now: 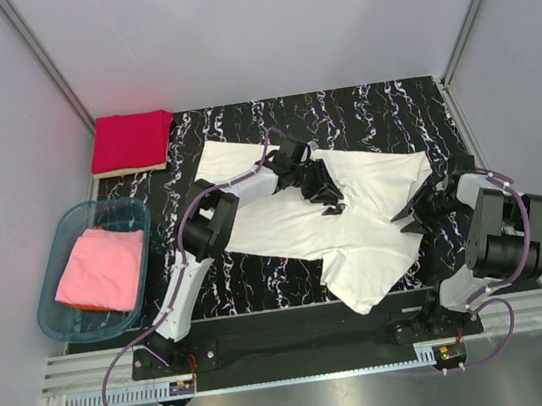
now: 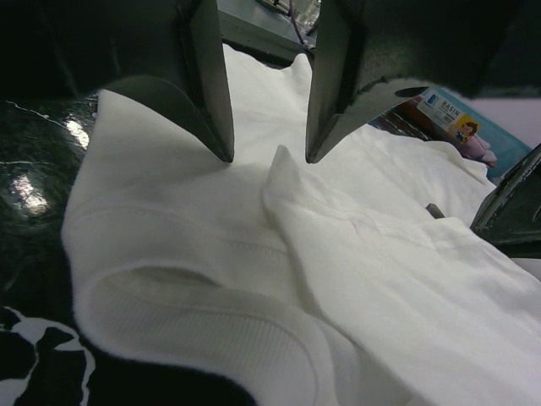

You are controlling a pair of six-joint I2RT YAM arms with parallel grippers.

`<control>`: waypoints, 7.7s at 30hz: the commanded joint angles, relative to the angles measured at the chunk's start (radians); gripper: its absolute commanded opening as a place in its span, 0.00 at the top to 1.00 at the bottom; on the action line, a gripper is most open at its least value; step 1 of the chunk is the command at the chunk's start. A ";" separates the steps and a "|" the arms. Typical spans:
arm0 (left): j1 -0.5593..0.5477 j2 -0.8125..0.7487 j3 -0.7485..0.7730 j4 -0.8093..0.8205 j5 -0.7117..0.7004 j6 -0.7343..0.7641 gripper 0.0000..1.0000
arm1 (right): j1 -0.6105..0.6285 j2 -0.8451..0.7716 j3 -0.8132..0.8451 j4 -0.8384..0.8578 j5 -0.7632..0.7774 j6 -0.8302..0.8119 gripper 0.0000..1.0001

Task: Fold and stack the t-shirts
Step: Fold the tshirt

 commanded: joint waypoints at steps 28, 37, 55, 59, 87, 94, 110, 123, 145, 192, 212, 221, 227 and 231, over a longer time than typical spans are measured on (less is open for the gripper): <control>-0.014 -0.048 0.040 0.011 -0.026 -0.019 1.00 | -0.019 0.012 -0.041 0.096 -0.101 0.066 0.62; -0.019 -0.059 0.046 -0.013 -0.034 -0.005 1.00 | -0.019 0.021 -0.009 0.105 -0.099 0.072 0.90; -0.020 -0.140 0.023 -0.134 -0.043 0.058 1.00 | -0.017 -0.222 -0.038 -0.117 -0.090 0.075 1.00; -0.017 -0.154 0.023 -0.165 -0.040 0.079 1.00 | -0.019 -0.265 -0.063 -0.142 -0.076 0.092 1.00; 0.046 -0.162 -0.051 -0.277 0.026 0.211 0.75 | -0.007 -0.117 -0.077 -0.142 0.036 0.111 0.66; 0.151 -0.277 -0.034 -0.306 0.014 0.335 0.63 | -0.007 -0.033 0.298 -0.186 0.138 0.068 0.45; 0.487 -0.001 0.273 -0.092 -0.029 0.135 0.63 | -0.017 0.491 0.850 -0.177 0.203 -0.081 0.61; 0.573 0.074 0.095 0.177 -0.018 -0.189 0.65 | -0.017 0.606 0.861 -0.152 0.260 -0.052 0.70; 0.622 0.245 0.291 0.246 -0.121 -0.316 0.68 | -0.014 0.802 1.089 0.016 0.396 0.247 1.00; 0.326 -0.457 -0.259 -0.575 -0.744 0.403 0.56 | 0.326 0.002 0.533 -0.309 0.277 0.012 0.26; 0.470 -0.570 -0.504 -0.553 -0.673 0.401 0.75 | 0.326 -0.140 0.414 -0.295 0.214 -0.031 0.26; 0.569 -0.958 -0.738 -0.581 -0.759 0.362 0.62 | 0.326 -0.098 0.404 -0.277 0.197 -0.029 0.26; 0.575 -0.833 -0.716 -0.549 -0.602 0.291 0.57 | 0.326 -0.091 0.339 -0.278 0.192 0.021 0.25; 0.580 -0.740 -0.712 -0.484 -0.503 0.238 0.57 | 0.320 -0.103 0.295 -0.277 0.179 0.049 0.25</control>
